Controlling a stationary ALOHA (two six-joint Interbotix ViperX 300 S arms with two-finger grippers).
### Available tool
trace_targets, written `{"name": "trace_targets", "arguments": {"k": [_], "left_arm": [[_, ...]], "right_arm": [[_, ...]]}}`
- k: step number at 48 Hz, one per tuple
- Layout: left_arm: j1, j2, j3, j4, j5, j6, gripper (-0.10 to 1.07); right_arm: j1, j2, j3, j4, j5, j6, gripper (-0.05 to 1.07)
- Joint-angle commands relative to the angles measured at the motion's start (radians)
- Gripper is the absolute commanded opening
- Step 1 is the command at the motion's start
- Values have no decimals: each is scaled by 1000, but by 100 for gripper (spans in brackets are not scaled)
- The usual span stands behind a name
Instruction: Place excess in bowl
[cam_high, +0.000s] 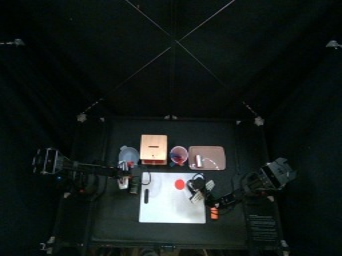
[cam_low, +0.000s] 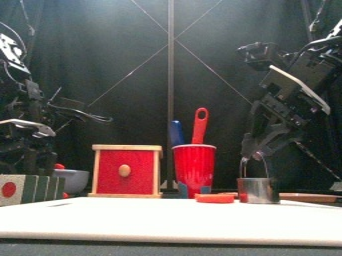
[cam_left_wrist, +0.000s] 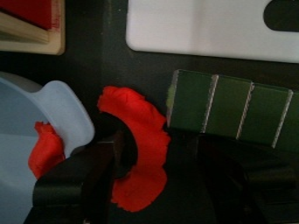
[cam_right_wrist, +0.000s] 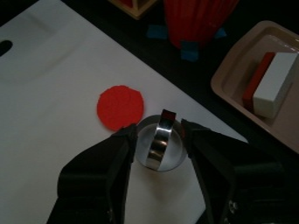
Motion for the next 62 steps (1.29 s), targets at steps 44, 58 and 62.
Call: {"name": "trace_targets", "arguments": {"k": [44,58,62], "left_arm": [[-11,-249,-66,-9,130,2,66],[-8,-474,-60,21,133,6,66],[3,-512,-54,55,129,6,66]], "right_arm": [[-6,-12,-17,-6,2,-2,81],[-14,-12,-18,-18,2,-2,81],[-14,-14,-17,-18,2,-2,81]]}}
